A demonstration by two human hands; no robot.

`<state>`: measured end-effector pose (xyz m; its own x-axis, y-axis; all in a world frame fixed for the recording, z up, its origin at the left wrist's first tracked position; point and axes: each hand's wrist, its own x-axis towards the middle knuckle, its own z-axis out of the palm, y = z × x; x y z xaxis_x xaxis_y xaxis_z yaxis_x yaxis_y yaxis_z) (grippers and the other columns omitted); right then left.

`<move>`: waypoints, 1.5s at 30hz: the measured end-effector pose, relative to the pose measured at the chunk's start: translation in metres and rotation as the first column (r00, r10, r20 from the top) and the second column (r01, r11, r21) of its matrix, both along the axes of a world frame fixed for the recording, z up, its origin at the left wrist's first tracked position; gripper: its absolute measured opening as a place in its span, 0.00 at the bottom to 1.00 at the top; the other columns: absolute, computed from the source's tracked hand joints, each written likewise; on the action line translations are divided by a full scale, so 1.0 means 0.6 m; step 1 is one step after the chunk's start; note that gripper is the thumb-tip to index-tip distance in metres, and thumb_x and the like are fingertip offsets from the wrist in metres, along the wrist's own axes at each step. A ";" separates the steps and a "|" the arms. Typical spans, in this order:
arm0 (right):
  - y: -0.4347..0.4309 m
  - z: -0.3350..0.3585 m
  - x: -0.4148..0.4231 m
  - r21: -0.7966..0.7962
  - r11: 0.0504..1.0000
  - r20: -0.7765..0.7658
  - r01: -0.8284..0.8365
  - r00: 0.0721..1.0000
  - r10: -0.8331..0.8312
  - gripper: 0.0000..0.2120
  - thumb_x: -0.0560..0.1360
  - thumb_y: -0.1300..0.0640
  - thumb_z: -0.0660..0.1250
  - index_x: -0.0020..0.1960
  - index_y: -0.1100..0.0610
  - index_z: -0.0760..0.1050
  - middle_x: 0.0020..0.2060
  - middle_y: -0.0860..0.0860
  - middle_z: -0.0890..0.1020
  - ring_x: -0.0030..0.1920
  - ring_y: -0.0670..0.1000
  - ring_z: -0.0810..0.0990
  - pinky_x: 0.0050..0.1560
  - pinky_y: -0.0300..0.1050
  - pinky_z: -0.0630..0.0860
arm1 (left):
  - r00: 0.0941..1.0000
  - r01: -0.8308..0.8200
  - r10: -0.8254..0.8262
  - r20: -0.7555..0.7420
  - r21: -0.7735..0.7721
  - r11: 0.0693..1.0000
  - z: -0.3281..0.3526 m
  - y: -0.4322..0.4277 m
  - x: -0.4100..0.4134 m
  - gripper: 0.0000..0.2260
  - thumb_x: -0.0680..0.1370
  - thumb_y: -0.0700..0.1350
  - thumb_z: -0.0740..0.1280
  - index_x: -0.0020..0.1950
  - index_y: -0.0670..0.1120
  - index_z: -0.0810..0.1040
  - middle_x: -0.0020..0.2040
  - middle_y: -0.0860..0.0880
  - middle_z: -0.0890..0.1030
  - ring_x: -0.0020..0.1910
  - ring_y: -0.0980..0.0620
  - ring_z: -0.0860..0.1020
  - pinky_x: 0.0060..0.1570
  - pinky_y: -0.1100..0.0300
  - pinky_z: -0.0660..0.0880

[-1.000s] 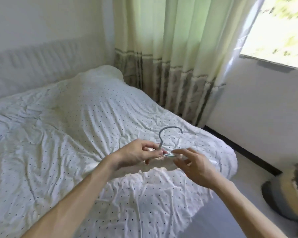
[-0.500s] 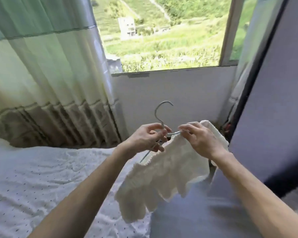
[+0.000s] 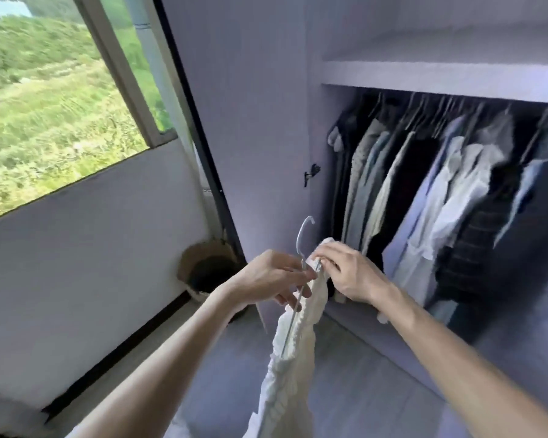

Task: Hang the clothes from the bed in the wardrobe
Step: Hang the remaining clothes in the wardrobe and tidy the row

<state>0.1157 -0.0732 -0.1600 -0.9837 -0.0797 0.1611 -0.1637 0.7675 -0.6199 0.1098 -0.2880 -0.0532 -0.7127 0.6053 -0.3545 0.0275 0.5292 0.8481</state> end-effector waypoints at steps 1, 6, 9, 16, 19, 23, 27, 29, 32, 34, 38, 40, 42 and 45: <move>0.017 -0.004 0.014 0.004 0.998 0.005 0.070 0.998 -0.070 0.11 0.82 0.52 0.57 0.56 0.45 0.78 0.56 0.39 0.76 0.56 0.43 0.76 0.59 0.44 0.73 | 0.998 0.062 -0.061 0.004 -0.013 0.998 -0.002 0.017 -0.008 0.09 0.80 0.48 0.68 0.54 0.44 0.84 0.45 0.46 0.86 0.38 0.47 0.83 0.41 0.58 0.78; 0.083 -0.026 0.102 0.065 0.939 0.089 0.337 0.935 -0.342 0.13 0.84 0.54 0.55 0.60 0.48 0.78 0.56 0.40 0.76 0.56 0.41 0.73 0.57 0.39 0.67 | 0.946 0.323 -0.322 0.025 -0.036 0.946 -0.011 0.083 -0.033 0.14 0.79 0.51 0.69 0.55 0.42 0.84 0.46 0.46 0.86 0.39 0.44 0.84 0.40 0.56 0.79; 0.101 -0.041 0.148 0.043 0.871 0.074 0.489 0.868 -0.491 0.13 0.84 0.56 0.56 0.59 0.52 0.79 0.56 0.47 0.81 0.58 0.48 0.76 0.60 0.41 0.68 | 0.899 0.437 -0.436 0.050 -0.028 0.899 -0.012 0.116 -0.037 0.10 0.79 0.51 0.69 0.53 0.46 0.85 0.46 0.47 0.86 0.42 0.43 0.85 0.39 0.57 0.79; 0.155 -0.033 0.225 -0.026 0.719 0.167 0.694 0.712 -0.682 0.10 0.82 0.51 0.60 0.59 0.46 0.79 0.53 0.43 0.82 0.55 0.47 0.79 0.54 0.40 0.71 | 0.825 0.561 -0.561 0.065 0.021 0.828 -0.020 0.215 -0.021 0.09 0.81 0.46 0.68 0.56 0.44 0.84 0.43 0.46 0.85 0.39 0.43 0.84 0.44 0.52 0.83; 0.167 -0.013 0.250 -0.167 0.641 0.214 0.749 0.662 -0.718 0.16 0.80 0.46 0.65 0.67 0.43 0.74 0.60 0.43 0.80 0.58 0.45 0.80 0.57 0.39 0.71 | 0.837 0.546 -0.546 0.026 0.031 0.837 -0.026 0.259 -0.005 0.10 0.81 0.48 0.68 0.56 0.44 0.83 0.44 0.46 0.86 0.38 0.45 0.84 0.48 0.48 0.83; 0.162 0.000 0.280 -0.224 0.527 0.191 0.820 0.567 -0.801 0.11 0.78 0.42 0.66 0.58 0.43 0.74 0.57 0.42 0.80 0.53 0.44 0.79 0.51 0.40 0.72 | 0.872 0.489 -0.489 -0.011 0.031 0.872 -0.050 0.327 0.018 0.09 0.81 0.49 0.68 0.53 0.46 0.84 0.45 0.46 0.86 0.39 0.44 0.85 0.51 0.46 0.83; 0.135 -0.011 0.321 -0.177 0.572 0.418 0.801 0.587 -0.693 0.21 0.75 0.31 0.61 0.48 0.49 0.75 0.36 0.43 0.83 0.39 0.45 0.82 0.41 0.42 0.75 | 0.907 0.421 -0.421 -0.015 0.061 0.905 -0.085 0.400 0.060 0.08 0.79 0.50 0.69 0.52 0.48 0.84 0.45 0.47 0.86 0.39 0.43 0.85 0.50 0.46 0.82; 0.123 -0.027 0.339 -0.178 0.617 0.499 0.767 0.611 -0.615 0.26 0.75 0.30 0.57 0.45 0.52 0.77 0.36 0.45 0.85 0.34 0.48 0.84 0.40 0.45 0.78 | 0.915 0.402 -0.403 0.003 0.083 0.912 -0.101 0.434 0.085 0.07 0.79 0.50 0.70 0.51 0.48 0.85 0.46 0.46 0.86 0.36 0.46 0.84 0.50 0.47 0.83; 0.128 -0.044 0.364 -0.221 0.591 0.513 0.776 0.608 -0.606 0.24 0.77 0.34 0.58 0.47 0.55 0.77 0.40 0.49 0.86 0.33 0.52 0.84 0.38 0.44 0.79 | 0.925 0.373 -0.379 0.033 0.105 0.922 -0.120 0.484 0.113 0.04 0.79 0.49 0.71 0.48 0.52 0.85 0.46 0.44 0.85 0.34 0.48 0.82 0.51 0.47 0.82; 0.139 -0.044 0.382 -0.193 0.611 0.528 0.768 0.606 -0.595 0.21 0.75 0.36 0.62 0.49 0.55 0.76 0.42 0.50 0.86 0.33 0.52 0.84 0.36 0.42 0.78 | 0.940 0.327 -0.336 0.064 0.128 0.936 -0.134 0.516 0.124 0.04 0.79 0.50 0.71 0.46 0.53 0.84 0.44 0.45 0.85 0.34 0.48 0.82 0.50 0.47 0.82; 0.159 -0.031 0.402 -0.147 0.598 0.564 0.788 0.563 -0.604 0.13 0.78 0.46 0.63 0.48 0.56 0.72 0.39 0.52 0.85 0.32 0.51 0.82 0.34 0.41 0.75 | 0.946 0.290 -0.308 0.100 0.163 0.943 -0.154 0.571 0.135 0.05 0.79 0.49 0.70 0.49 0.50 0.85 0.41 0.48 0.84 0.33 0.49 0.81 0.45 0.54 0.83; 0.172 -0.026 0.398 -0.022 0.596 0.526 0.803 0.516 -0.676 0.11 0.79 0.51 0.61 0.46 0.59 0.70 0.37 0.53 0.82 0.38 0.54 0.80 0.38 0.46 0.73 | 0.947 0.284 -0.304 0.098 0.177 0.942 -0.156 0.592 0.139 0.06 0.79 0.49 0.70 0.50 0.48 0.85 0.41 0.48 0.84 0.33 0.49 0.82 0.43 0.55 0.83; 0.181 -0.025 0.391 0.010 0.549 0.517 0.836 0.466 -0.718 0.08 0.80 0.54 0.58 0.45 0.57 0.67 0.36 0.51 0.79 0.40 0.54 0.79 0.42 0.48 0.75 | 0.947 0.286 -0.307 0.090 0.190 0.939 -0.153 0.611 0.138 0.07 0.80 0.50 0.70 0.47 0.48 0.85 0.43 0.47 0.85 0.34 0.48 0.82 0.44 0.54 0.83; 0.178 -0.024 0.378 -0.130 0.434 0.534 0.892 0.431 -0.727 0.07 0.81 0.57 0.54 0.44 0.55 0.63 0.32 0.50 0.81 0.28 0.45 0.80 0.36 0.44 0.76 | 0.891 0.450 -0.453 0.015 0.100 0.888 -0.141 0.632 0.120 0.07 0.81 0.50 0.66 0.49 0.51 0.83 0.51 0.47 0.84 0.42 0.46 0.85 0.48 0.52 0.83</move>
<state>0.3424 0.0339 -0.1743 -0.5173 0.7665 -0.3806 0.6990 0.1219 -0.7047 0.1819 0.0910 -0.1381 -0.3422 0.8895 -0.3028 0.2124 0.3871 0.8972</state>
